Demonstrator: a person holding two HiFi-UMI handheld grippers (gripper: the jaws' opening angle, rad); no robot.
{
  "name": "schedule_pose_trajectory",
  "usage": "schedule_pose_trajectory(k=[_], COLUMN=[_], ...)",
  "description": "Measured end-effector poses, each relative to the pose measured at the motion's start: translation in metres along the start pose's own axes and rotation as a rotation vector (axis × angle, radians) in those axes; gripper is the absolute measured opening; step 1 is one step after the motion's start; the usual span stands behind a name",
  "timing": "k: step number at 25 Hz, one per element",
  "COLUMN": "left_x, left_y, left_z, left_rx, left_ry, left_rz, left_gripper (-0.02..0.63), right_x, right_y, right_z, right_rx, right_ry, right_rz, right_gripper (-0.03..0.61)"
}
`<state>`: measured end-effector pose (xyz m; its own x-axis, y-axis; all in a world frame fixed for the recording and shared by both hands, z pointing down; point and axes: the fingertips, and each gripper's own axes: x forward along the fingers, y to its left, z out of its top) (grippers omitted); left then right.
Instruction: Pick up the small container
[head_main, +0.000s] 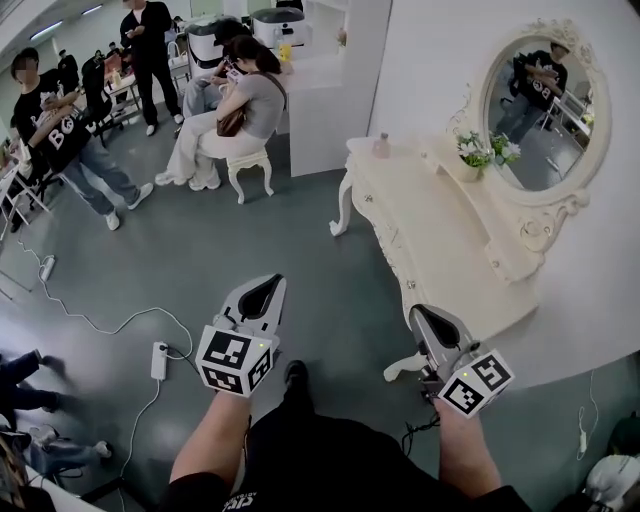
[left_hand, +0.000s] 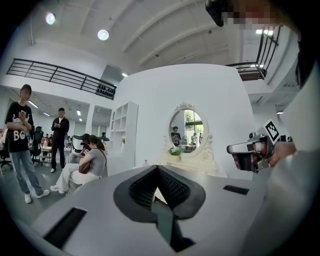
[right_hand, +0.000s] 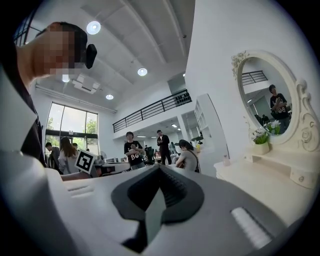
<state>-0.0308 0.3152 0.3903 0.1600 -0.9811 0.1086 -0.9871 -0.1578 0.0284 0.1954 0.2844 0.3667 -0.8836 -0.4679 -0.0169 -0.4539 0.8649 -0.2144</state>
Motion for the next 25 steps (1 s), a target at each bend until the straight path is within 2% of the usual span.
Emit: schedule_pose_trajectory(k=[13,20,25], left_x=[0.133,0.176,0.19], left_y=[0.118,0.168,0.187], left_z=[0.028,0.038,0.038], left_rx=[0.02,0.059,0.03], left_ry=[0.028,0.038,0.048], left_rz=[-0.106,-0.149,-0.16], left_gripper=[0.005,0.005,0.005], right_x=[0.168,0.235,0.26], right_y=[-0.066,-0.077,-0.082], right_z=[0.021,0.026,0.029], right_rx=[0.016,0.007,0.01], right_ry=[0.041,0.045,0.058], right_rz=[-0.055,-0.073,-0.073], right_gripper=[0.011,0.011,0.011])
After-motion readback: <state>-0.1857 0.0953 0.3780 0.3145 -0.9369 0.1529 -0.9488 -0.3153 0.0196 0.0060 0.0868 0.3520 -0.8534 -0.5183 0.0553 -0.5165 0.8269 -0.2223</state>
